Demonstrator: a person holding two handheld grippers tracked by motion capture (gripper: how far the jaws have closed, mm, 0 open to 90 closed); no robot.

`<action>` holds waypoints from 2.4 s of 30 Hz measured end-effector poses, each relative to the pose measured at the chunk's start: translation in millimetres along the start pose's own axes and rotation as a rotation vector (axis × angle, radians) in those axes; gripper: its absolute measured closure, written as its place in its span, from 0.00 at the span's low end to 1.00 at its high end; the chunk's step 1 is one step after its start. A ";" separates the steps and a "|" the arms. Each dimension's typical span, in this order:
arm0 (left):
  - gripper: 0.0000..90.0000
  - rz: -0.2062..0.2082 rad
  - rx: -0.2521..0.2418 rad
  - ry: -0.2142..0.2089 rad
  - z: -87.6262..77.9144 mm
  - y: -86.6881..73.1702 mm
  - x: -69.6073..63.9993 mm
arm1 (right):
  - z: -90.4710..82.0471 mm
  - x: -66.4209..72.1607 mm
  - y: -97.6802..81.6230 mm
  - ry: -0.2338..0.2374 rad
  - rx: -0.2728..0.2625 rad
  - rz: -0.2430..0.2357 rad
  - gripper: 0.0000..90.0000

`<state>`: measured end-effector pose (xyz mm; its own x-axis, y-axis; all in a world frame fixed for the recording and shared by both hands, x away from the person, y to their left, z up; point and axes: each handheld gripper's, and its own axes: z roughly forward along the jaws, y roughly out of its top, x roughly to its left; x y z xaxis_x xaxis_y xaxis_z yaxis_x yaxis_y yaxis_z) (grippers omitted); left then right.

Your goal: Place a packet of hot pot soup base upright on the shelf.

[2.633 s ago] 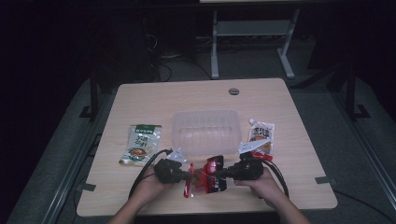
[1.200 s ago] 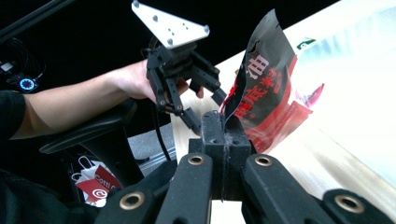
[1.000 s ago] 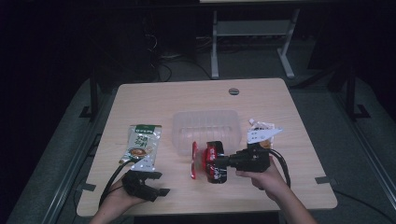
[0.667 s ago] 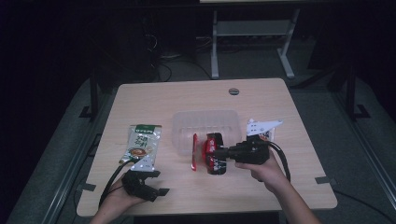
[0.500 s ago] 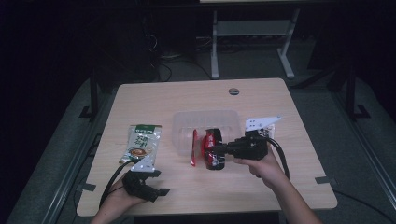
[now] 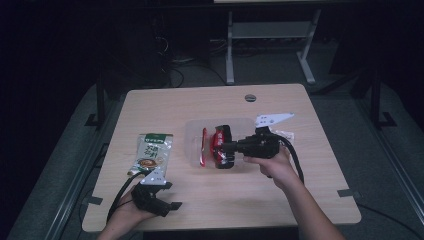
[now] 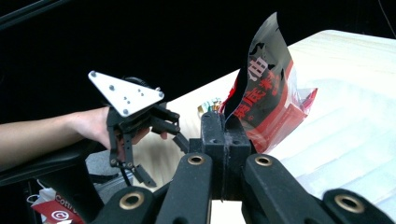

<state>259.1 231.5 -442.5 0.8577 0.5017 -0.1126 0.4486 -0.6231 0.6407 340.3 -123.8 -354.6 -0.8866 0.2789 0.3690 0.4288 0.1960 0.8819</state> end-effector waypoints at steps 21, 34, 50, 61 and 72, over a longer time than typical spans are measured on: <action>0.23 -0.016 0.002 0.002 1.5 -1.7 1.0 | 20.6 -27.0 16.1 -0.052 0.008 0.020 1.00; 0.23 -0.030 0.010 -0.009 4.5 -2.8 0.8 | 28.2 -42.3 12.5 -0.074 0.015 0.059 1.00; 0.23 -0.011 0.027 -0.019 5.7 -2.5 1.3 | 42.7 -44.7 23.0 -0.093 0.062 0.063 1.00; 0.23 0.002 0.038 -0.028 8.0 -1.8 1.2 | 55.5 -53.8 23.3 -0.109 0.085 0.073 0.99; 0.23 0.002 0.046 -0.034 9.6 -1.7 0.4 | 70.5 -58.3 22.9 -0.124 0.116 0.068 0.99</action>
<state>261.2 227.0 -450.9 0.8665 0.4798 -0.1375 0.4569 -0.6516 0.6055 414.0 -69.3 -376.7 -0.8298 0.4077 0.3810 0.5103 0.2782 0.8138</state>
